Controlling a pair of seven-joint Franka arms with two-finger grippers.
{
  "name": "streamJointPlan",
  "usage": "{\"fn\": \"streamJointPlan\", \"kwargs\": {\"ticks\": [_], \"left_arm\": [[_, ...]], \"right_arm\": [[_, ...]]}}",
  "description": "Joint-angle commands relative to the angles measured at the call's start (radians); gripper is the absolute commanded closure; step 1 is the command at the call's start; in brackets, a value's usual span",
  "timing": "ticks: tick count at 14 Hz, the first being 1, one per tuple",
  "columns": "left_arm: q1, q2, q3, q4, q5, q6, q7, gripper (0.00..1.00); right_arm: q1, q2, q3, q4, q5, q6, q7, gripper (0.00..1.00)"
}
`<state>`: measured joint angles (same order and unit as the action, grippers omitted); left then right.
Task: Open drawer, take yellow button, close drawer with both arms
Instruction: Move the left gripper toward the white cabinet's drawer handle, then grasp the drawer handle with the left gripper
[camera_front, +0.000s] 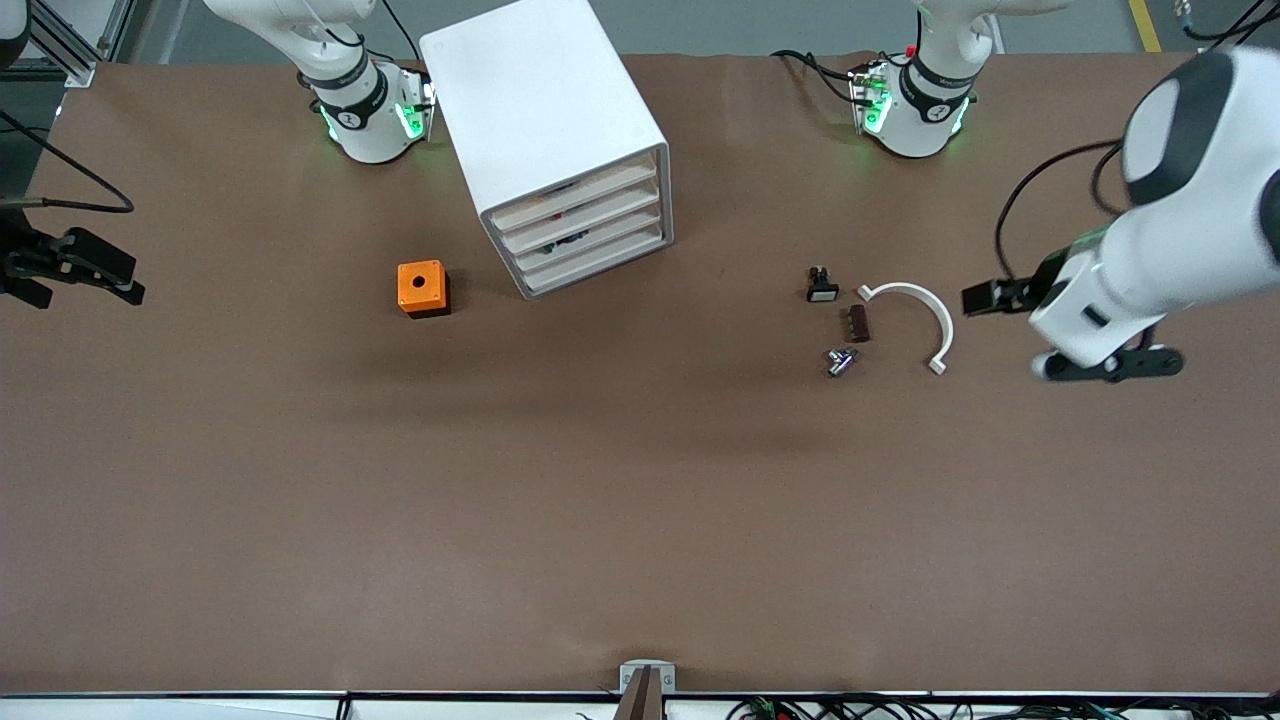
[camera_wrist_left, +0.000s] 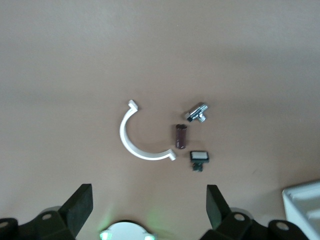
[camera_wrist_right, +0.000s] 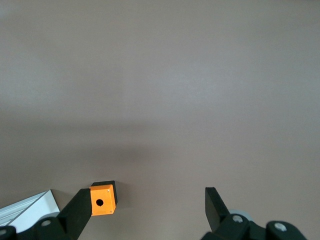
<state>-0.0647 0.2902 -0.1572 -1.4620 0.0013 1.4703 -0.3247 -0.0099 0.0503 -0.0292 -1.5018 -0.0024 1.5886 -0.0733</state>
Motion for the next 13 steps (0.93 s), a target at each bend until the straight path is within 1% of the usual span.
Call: {"fn": "streamJointPlan", "kwargs": {"ticks": [1, 3, 5, 6, 9, 13], "left_arm": [[-0.084, 0.157, -0.002, 0.081, -0.004, 0.011, -0.266, 0.0], [-0.16, 0.225, -0.002, 0.1, -0.009, 0.025, -0.53, 0.0], [-0.227, 0.282, -0.004, 0.117, -0.013, 0.038, -0.73, 0.0], [-0.253, 0.306, -0.004, 0.117, -0.048, 0.041, -0.797, 0.0], [-0.286, 0.363, -0.002, 0.115, -0.278, 0.074, -1.11, 0.0], [-0.334, 0.376, -0.002, 0.114, -0.375, 0.085, -1.37, 0.0]], "right_arm": [[-0.005, -0.003, 0.009, 0.02, -0.01, -0.019, -0.003, 0.0], [-0.01, 0.0, 0.009, 0.017, -0.011, -0.019, -0.008, 0.0], [-0.015, 0.008, 0.006, 0.014, -0.014, -0.016, -0.011, 0.0], [-0.016, 0.008, 0.005, 0.017, -0.013, -0.018, -0.013, 0.0], [-0.015, 0.008, 0.005, 0.017, -0.013, -0.018, -0.011, 0.0], [-0.015, 0.008, 0.005, 0.017, -0.013, -0.019, -0.008, 0.0]]}}
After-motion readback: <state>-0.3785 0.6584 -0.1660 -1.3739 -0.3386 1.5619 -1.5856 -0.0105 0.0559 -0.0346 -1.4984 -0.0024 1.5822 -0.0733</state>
